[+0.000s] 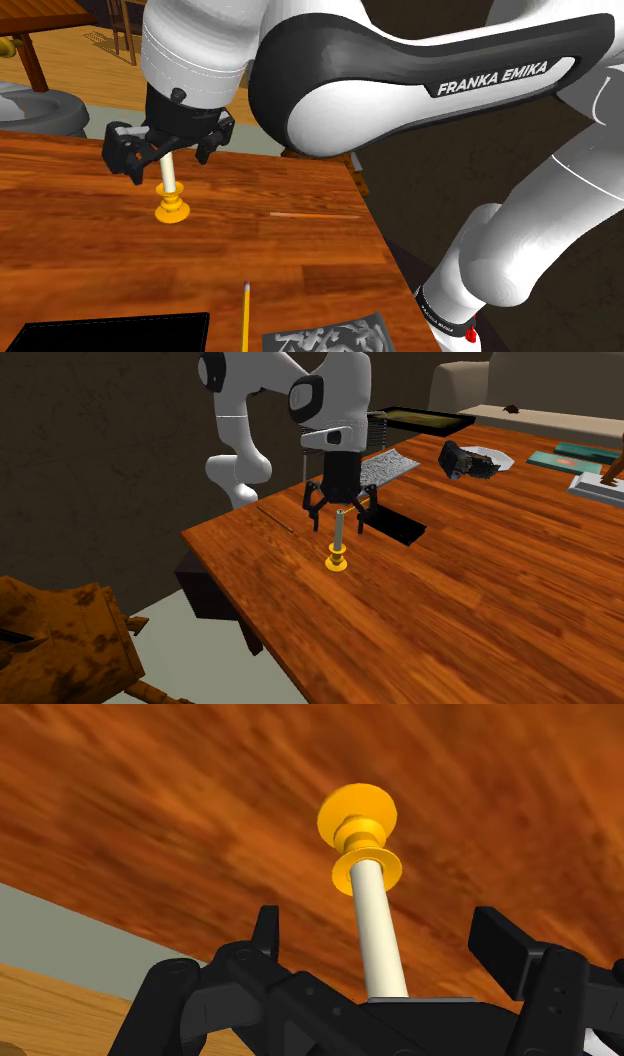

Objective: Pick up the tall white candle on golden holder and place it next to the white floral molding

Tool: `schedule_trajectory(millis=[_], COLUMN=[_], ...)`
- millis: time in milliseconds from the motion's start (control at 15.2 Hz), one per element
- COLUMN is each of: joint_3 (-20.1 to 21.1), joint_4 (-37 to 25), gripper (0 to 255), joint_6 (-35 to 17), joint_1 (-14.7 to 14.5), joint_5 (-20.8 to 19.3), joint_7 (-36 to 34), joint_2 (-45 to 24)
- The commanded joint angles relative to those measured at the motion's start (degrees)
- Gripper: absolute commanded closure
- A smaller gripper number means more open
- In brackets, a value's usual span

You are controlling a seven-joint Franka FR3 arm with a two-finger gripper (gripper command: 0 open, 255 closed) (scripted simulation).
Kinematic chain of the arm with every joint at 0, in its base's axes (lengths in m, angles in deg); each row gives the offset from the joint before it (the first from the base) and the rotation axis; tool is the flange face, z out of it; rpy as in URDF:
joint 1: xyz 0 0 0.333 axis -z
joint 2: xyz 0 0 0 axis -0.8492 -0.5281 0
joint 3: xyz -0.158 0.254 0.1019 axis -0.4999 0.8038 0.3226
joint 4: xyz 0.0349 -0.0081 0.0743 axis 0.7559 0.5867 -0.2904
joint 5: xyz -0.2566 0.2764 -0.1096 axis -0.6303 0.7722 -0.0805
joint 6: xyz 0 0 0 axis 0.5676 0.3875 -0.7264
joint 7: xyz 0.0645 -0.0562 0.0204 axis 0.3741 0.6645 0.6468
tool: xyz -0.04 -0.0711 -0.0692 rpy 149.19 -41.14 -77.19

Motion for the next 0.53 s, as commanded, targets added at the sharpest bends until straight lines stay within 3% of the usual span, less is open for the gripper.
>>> schedule_trajectory(millis=[0,462], joint_3=[0.33,0.52], joint_4=[0.44,1.11], gripper=[0,0], joint_6=[-1.24,-2.78], joint_1=[0.24,0.54], joint_5=[-1.13,-2.43], joint_7=[-0.87,-1.72], joint_2=[-1.13,-2.43])
